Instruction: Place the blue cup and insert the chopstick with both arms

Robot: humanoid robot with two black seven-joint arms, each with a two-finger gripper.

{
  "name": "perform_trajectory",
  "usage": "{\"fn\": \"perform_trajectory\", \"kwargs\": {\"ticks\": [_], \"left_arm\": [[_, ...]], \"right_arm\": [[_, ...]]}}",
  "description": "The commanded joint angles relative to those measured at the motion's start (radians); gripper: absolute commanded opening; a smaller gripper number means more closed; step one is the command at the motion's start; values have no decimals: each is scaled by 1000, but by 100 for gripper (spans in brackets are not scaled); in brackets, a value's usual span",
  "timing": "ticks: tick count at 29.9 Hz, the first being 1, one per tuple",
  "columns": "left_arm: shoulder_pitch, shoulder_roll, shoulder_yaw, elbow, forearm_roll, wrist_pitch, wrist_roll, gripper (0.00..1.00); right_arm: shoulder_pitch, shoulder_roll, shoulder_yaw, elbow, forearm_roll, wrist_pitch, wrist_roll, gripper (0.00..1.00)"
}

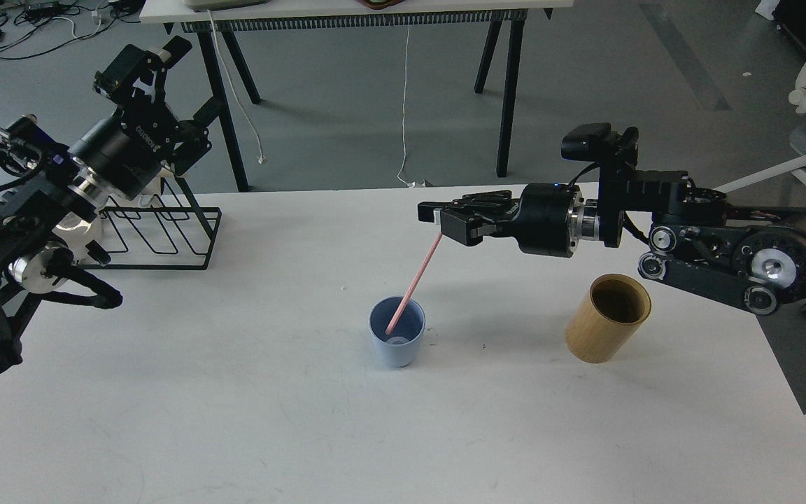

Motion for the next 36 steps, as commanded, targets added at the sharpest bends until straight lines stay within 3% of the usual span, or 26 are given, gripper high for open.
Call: {"fn": "perform_trajectory", "kwargs": {"ticks": [1, 17, 29, 32, 36], "left_arm": [[0, 1, 0, 1, 0, 0, 0, 99], [8, -1, 0, 1, 0, 0, 0, 99], [6, -1, 0, 1, 0, 0, 0, 99], [8, -1, 0, 1, -2, 0, 0, 99], [8, -1, 0, 1, -2, 0, 0, 99]], "right_arm": [[2, 1, -6, -1, -2, -1, 0, 2], [4, 1, -6, 7, -24, -1, 0, 12], [5, 1, -3, 10, -19, -1, 0, 25], [11, 1, 5, 10, -9, -3, 0, 40], [7, -8, 55, 5, 34, -15, 0, 83]]}}
